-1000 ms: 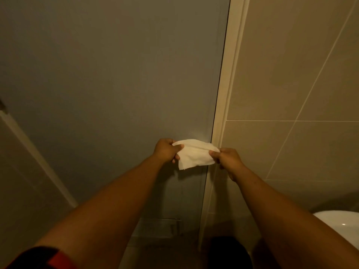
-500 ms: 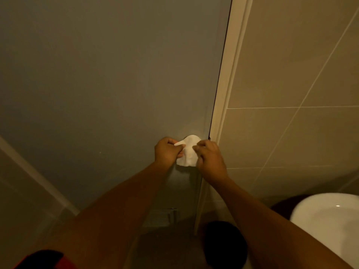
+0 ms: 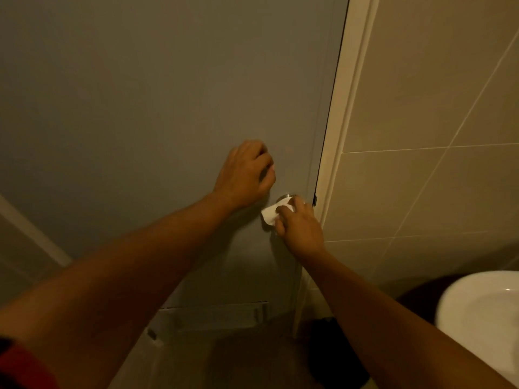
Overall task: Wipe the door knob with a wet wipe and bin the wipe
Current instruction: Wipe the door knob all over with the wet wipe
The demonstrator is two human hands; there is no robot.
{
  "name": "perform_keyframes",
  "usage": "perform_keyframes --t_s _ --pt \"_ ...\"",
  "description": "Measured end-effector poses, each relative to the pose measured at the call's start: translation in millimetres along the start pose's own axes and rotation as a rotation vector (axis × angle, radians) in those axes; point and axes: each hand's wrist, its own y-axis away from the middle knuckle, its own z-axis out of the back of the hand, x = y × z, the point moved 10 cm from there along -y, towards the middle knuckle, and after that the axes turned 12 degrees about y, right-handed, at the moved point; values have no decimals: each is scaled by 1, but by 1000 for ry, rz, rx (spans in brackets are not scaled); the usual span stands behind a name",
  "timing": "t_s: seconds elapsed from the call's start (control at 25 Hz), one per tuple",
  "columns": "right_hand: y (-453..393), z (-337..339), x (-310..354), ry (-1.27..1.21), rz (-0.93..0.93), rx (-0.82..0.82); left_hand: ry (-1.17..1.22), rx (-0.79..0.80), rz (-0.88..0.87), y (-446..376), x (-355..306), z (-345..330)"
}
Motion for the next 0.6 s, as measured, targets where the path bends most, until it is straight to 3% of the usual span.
perform_keyframes --t_s 0.08,0.16,0.28,0.44,0.52,0.6 --pt "-1 -1 7 52 43 -23 -206 30 -290 -14 -12 3" --pt "2 -1 -5 -117 -65 -71 -335 88 -493 -24 -10 5" --pt "15 -9 -28 -647 -459 -195 -453 196 -635 -29 7 1" --pt "34 -66 -26 -1444 -1109 -263 -520 150 -665 -27 11 -5" --pt "24 -86 -4 -1966 -1164 -202 -512 127 -686 -26 10 -6" --pt "15 -89 6 -2269 -1090 -219 -500 113 -698 -26 10 -4"
